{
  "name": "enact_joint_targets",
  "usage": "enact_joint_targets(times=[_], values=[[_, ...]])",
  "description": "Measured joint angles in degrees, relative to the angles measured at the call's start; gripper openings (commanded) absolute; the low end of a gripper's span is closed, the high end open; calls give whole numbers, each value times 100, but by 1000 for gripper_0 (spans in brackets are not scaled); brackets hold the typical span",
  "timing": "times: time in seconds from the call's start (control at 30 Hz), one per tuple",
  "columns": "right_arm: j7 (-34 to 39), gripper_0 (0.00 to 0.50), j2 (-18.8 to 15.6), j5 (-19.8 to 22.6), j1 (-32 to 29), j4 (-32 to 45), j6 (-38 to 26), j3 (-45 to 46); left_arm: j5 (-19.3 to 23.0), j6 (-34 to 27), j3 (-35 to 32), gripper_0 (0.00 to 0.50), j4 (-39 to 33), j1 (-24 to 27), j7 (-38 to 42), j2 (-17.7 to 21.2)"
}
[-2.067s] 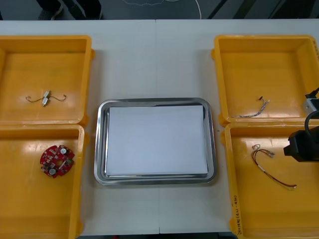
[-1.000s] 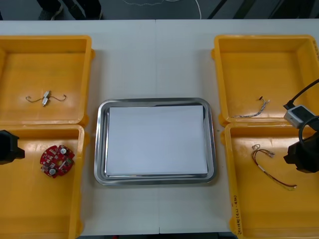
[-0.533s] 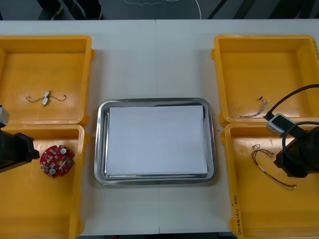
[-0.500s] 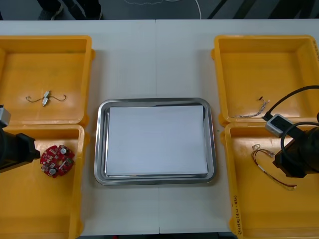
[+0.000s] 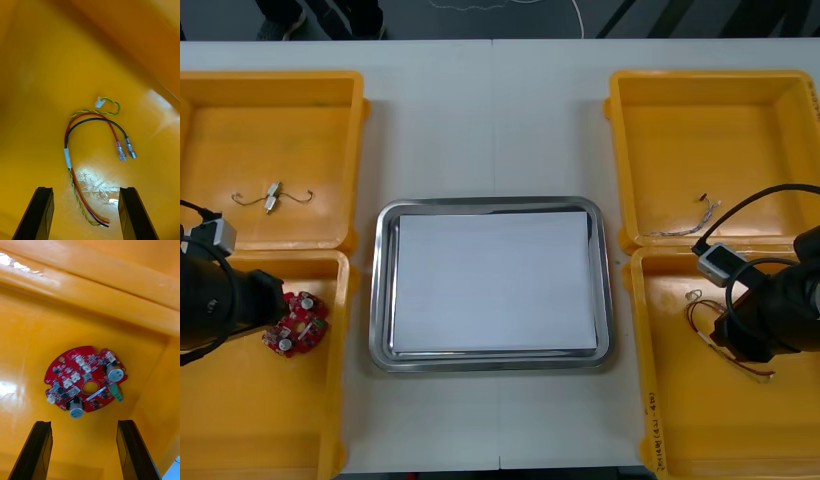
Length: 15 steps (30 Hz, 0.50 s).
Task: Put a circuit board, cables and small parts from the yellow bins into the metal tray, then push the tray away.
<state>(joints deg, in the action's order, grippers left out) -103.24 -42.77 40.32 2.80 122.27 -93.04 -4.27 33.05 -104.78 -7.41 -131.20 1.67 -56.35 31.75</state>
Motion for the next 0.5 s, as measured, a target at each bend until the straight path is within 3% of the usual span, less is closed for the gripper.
enact_joint_targets(times=[0.23,0.5], values=[[-12,500,97,13,0,-154,131,-147,-81,231,0,500,228,0,-862,-229],[-203,500,100,10,0,-388,270,-281,-152,479,7,500,361,-113,-920,-229]])
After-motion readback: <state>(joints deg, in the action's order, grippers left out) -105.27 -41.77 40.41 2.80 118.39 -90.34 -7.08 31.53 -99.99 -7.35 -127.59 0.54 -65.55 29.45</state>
